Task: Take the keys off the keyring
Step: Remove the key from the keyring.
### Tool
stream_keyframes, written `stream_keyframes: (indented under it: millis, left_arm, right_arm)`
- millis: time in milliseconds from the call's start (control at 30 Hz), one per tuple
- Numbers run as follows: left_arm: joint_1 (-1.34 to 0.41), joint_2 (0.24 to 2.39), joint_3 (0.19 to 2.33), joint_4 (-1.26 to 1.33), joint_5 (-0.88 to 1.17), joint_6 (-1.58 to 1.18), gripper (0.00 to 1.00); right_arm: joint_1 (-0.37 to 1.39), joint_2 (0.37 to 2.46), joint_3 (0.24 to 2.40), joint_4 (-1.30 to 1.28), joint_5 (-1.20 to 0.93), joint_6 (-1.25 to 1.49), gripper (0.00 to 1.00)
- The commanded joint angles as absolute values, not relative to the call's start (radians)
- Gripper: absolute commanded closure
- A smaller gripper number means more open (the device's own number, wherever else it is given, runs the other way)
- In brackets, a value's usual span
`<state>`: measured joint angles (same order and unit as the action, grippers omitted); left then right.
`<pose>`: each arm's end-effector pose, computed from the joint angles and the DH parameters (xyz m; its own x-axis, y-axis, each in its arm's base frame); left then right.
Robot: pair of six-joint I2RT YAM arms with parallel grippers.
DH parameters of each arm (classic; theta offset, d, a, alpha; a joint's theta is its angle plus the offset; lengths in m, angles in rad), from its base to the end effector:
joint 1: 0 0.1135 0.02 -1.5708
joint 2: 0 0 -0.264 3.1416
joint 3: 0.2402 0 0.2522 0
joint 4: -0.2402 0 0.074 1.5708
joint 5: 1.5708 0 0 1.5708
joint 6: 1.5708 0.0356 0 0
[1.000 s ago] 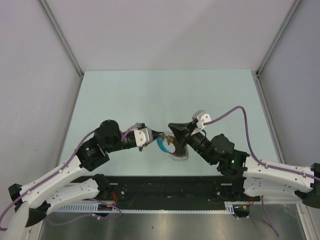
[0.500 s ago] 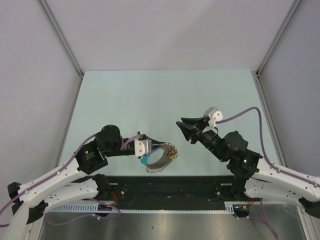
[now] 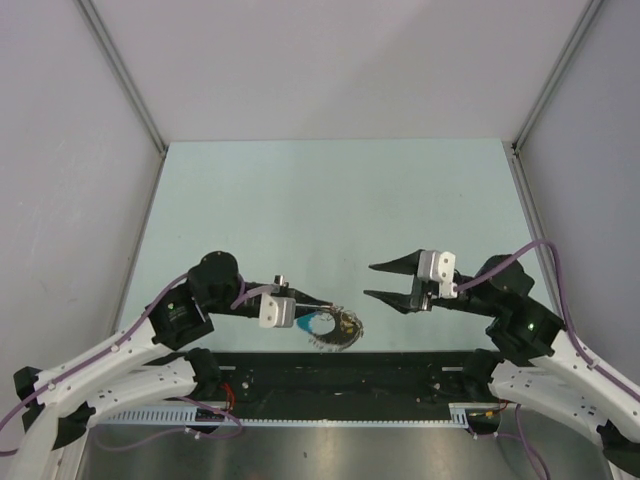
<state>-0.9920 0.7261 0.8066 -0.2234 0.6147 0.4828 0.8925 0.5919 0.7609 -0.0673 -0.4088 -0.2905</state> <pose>0.0725 -0.1485 0.3536 0.3935 0.0912 -0.9148 0.9184 -0.0828 0.3868 0.0758 0.1166 0.3720 0.3368 -0.0010 -0.9416 -0.9040 0.2793 -0.3236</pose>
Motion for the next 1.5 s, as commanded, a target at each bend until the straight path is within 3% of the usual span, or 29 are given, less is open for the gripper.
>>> stream_keyframes:
  millis: [0,267,667,867,1033,1067,1133,1467]
  left_arm:
    - [-0.991,0.716,0.864,-0.207,0.744,0.508,1.0]
    - [-0.991,0.716,0.851,-0.212,0.756,0.512,1.0]
    - [-0.989,0.733,0.85,-0.202,0.752,0.511,1.0]
    - [-0.991,0.738,0.853,-0.198,0.747,0.509,1.0]
    - [-0.991,0.736,0.85,-0.18,0.749,0.503,1.0]
    - [-0.991,0.735,0.848,-0.178,0.747,0.503,1.0]
    - [-0.991,0.733,0.848,-0.184,0.729,0.508,1.0]
    - [-0.991,0.674,0.828,-0.235,0.574,0.537,1.0]
  right_arm:
    - [0.876,0.673,0.877,-0.236,-0.713,-0.354,0.5]
    - [0.891,0.772,0.89,-0.227,-0.824,-0.31,0.55]
    - [0.983,0.857,0.89,-0.173,-0.765,-0.301,0.6]
    - [1.017,0.876,0.89,-0.146,-0.715,-0.299,0.68]
    - [1.034,0.885,0.89,-0.152,-0.634,-0.304,0.87]
    - [1.034,0.884,0.89,-0.155,-0.627,-0.308,0.95]
    - [1.034,0.879,0.89,-0.158,-0.604,-0.305,1.0]
    - [0.983,0.825,0.87,-0.112,-0.477,-0.192,1.0]
